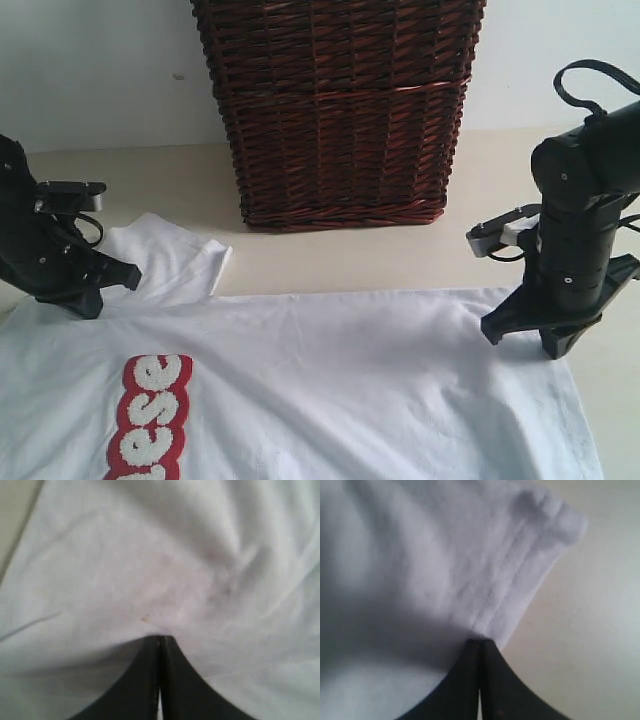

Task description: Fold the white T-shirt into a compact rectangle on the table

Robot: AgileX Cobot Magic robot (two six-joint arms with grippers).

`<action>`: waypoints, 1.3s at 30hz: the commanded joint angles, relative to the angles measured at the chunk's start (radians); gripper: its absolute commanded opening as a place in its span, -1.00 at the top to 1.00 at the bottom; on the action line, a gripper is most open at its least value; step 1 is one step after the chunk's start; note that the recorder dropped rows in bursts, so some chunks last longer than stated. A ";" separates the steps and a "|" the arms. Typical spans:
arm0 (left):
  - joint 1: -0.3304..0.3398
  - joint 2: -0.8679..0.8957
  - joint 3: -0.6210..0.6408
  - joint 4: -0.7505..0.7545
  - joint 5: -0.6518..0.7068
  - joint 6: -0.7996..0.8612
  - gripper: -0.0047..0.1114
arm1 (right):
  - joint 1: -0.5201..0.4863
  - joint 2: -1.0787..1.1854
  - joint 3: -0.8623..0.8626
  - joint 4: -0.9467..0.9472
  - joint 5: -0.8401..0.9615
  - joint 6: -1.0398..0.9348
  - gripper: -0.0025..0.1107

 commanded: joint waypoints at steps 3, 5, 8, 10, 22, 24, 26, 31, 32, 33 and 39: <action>0.004 -0.002 0.009 0.026 0.001 -0.012 0.92 | -0.006 0.040 -0.005 0.032 -0.131 0.006 0.96; 0.004 -0.013 0.000 0.026 -0.022 -0.012 0.92 | -0.006 0.044 -0.019 0.032 -0.135 -0.001 0.96; 0.004 -0.054 -0.013 0.014 -0.076 -0.012 0.92 | -0.006 0.044 -0.052 0.032 -0.129 -0.002 0.96; 0.001 -0.089 -0.013 -0.014 -0.127 -0.006 0.92 | -0.006 0.044 -0.077 0.032 -0.121 -0.003 0.96; -0.114 -0.001 -0.081 -0.172 -0.216 0.210 0.92 | -0.006 0.076 -0.137 0.108 -0.029 -0.075 0.96; -0.114 0.031 -0.100 -0.162 -0.207 0.209 0.92 | -0.006 0.089 -0.137 0.108 -0.022 -0.075 0.96; -0.109 0.059 -0.111 -0.153 -0.209 0.201 0.92 | -0.006 0.089 -0.137 0.108 -0.024 -0.075 0.96; -0.098 0.152 -0.185 -0.114 -0.206 0.163 0.92 | -0.006 0.101 -0.137 0.099 -0.089 -0.075 0.96; -0.098 0.168 -0.205 -0.082 -0.194 0.136 0.92 | -0.006 0.109 -0.137 0.099 -0.099 -0.075 0.96; -0.098 0.198 -0.246 -0.005 -0.169 0.080 0.92 | -0.006 0.125 -0.137 0.095 -0.114 -0.075 0.96; -0.035 0.308 -0.424 0.244 -0.026 -0.123 0.92 | -0.074 0.154 -0.161 0.021 -0.196 -0.009 0.96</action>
